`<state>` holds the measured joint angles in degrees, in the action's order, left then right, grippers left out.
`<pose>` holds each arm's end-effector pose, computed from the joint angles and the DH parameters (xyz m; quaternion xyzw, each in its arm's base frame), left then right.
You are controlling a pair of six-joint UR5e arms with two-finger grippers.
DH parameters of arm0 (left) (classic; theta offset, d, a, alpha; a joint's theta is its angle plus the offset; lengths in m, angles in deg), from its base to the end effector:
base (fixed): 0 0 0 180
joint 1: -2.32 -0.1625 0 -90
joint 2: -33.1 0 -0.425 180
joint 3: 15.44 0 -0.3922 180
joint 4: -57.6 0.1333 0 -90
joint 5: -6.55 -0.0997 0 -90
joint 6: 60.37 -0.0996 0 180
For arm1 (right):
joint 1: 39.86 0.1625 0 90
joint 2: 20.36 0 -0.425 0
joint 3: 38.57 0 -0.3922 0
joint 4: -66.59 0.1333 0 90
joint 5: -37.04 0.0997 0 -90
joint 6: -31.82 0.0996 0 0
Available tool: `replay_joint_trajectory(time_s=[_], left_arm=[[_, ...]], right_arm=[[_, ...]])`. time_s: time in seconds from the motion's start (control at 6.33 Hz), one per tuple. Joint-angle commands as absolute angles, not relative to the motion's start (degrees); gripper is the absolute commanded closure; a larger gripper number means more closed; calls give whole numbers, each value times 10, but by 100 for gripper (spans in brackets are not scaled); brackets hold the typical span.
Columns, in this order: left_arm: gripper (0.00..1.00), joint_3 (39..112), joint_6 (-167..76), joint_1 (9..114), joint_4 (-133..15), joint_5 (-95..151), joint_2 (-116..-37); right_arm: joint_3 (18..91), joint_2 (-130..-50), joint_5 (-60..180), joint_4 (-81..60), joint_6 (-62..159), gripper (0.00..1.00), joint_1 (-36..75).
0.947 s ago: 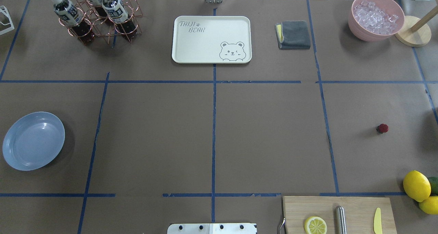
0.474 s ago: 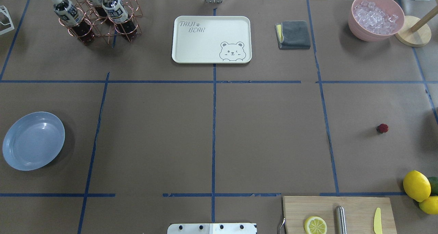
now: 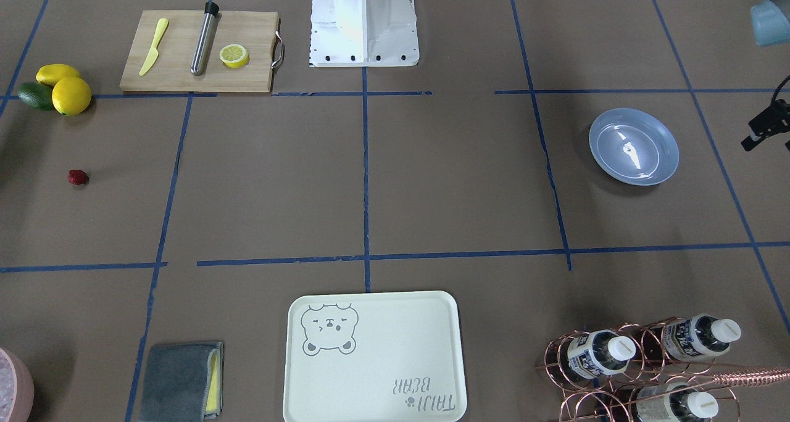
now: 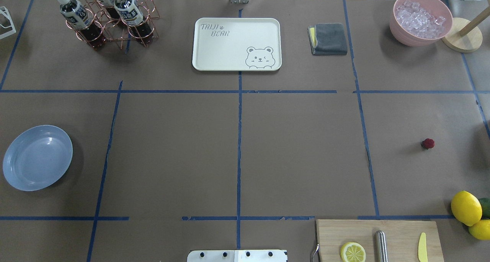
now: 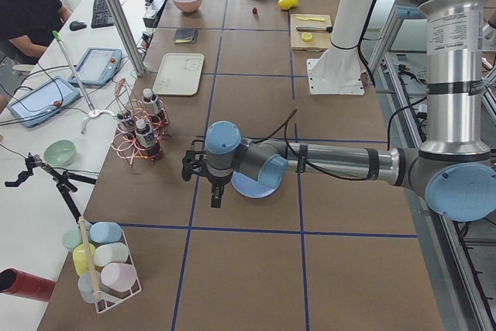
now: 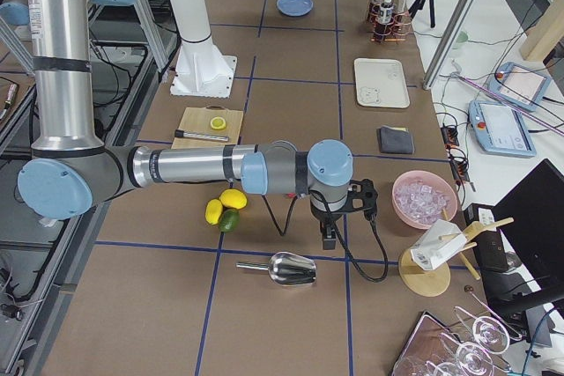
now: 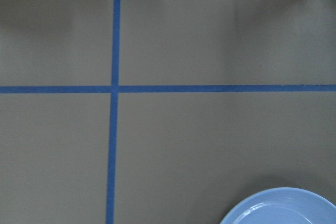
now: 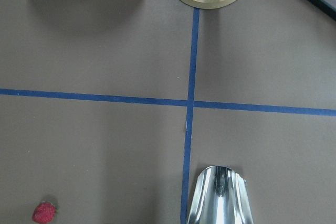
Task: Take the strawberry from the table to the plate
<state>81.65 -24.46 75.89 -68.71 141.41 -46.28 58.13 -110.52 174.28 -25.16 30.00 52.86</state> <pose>0.0626 -0.4352 0.6097 0.0726 0.4436 -0.0439 0.8922 0.0835 -0.4900 0.6019 0.0541 -0.3985 -0.0096 0.9155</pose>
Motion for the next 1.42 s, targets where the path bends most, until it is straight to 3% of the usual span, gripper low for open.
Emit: replay_joint_trajectory(time_s=[0.0, 0.32, 0.79, 1.11, 1.26], left_arm=[[5, 767, -106, 670, -856, 1401, -430], [8, 748, -85, 616, -863, 1339, -436], [20, 733, -86, 583, -861, 1338, -448], [39, 728, -87, 580, -862, 1338, -449], [60, 728, -87, 580, -862, 1338, -448]], right_arm=[[582, -1102, 1742, -251, 304, 0, 502], [585, -1101, 1745, -251, 306, 0, 500], [586, -1096, 1745, -251, 306, 0, 500], [586, -1092, 1747, -251, 307, 0, 500], [586, -1092, 1747, -251, 307, 0, 500]])
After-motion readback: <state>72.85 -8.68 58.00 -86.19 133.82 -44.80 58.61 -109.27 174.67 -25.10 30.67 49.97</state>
